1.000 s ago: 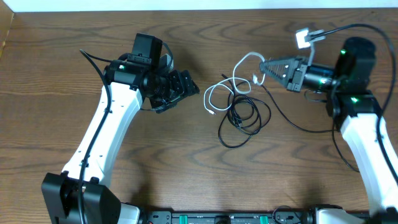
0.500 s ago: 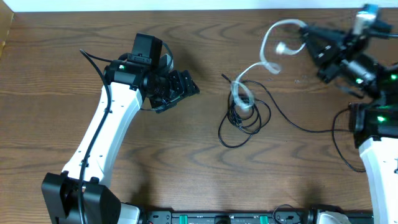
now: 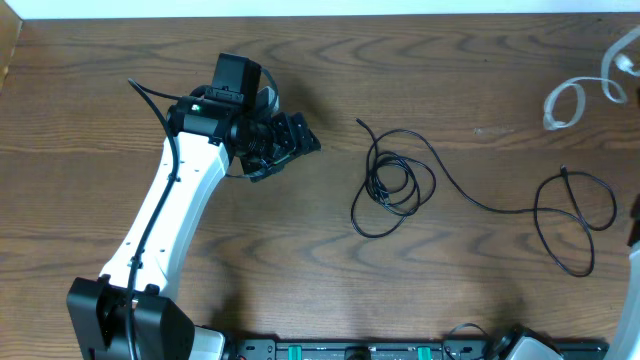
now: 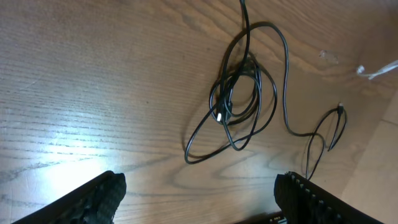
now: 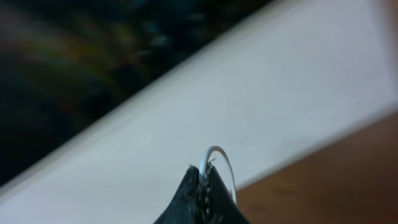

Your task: Untangle cables

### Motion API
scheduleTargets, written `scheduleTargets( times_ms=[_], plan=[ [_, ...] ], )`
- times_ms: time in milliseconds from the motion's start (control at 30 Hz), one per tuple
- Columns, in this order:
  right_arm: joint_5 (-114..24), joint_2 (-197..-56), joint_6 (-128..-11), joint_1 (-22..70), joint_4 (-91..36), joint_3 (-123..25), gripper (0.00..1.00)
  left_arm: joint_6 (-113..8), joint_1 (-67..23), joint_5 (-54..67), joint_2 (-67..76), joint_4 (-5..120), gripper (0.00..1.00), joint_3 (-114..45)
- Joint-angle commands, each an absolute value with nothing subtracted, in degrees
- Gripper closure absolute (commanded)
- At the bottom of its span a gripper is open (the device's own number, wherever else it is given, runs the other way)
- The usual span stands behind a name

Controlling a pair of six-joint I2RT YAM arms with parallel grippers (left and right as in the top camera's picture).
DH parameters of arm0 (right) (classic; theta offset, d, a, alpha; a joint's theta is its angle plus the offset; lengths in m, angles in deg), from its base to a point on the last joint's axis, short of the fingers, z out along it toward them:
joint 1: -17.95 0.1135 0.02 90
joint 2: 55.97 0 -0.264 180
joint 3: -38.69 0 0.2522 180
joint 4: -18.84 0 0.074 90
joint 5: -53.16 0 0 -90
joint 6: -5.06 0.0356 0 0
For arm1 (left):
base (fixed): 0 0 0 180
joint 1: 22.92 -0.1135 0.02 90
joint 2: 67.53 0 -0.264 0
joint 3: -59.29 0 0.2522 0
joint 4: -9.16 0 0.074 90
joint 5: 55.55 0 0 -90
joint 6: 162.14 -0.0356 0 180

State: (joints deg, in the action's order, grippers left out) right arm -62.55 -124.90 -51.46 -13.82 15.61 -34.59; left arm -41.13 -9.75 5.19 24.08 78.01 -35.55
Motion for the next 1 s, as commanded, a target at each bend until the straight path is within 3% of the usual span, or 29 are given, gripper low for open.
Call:
scheduleTargets(
  times_ms=[0,167,467,867,967],
  plan=[
    [-46.4,-124.7,-58.3,-17.4,10.1,-35.2,0.99,-43.4,-9.9,5.6,24.2,78.2,0.18,-35.8],
    [-31.8,-128.9,-59.5,-19.5,3.7,-35.2,0.99,-43.6,-9.9,5.6,24.2,78.7,0.18,-35.8],
    [-31.8,-142.0,-61.4,-20.7,3.1,-35.2,0.99,-44.1,-9.9,5.6,24.2,79.4,0.18,-35.8],
    [-26.4,-143.3,-60.7,-27.5,-7.4,-35.2,0.98,-44.1,-9.9,7.3,24.2,79.5,0.18,-35.8],
    [-26.5,-143.3,-57.1,-29.8,-9.9,-35.2,0.60,-44.1,-9.9,7.3,24.2,79.5,0.18,-35.8]
  ],
)
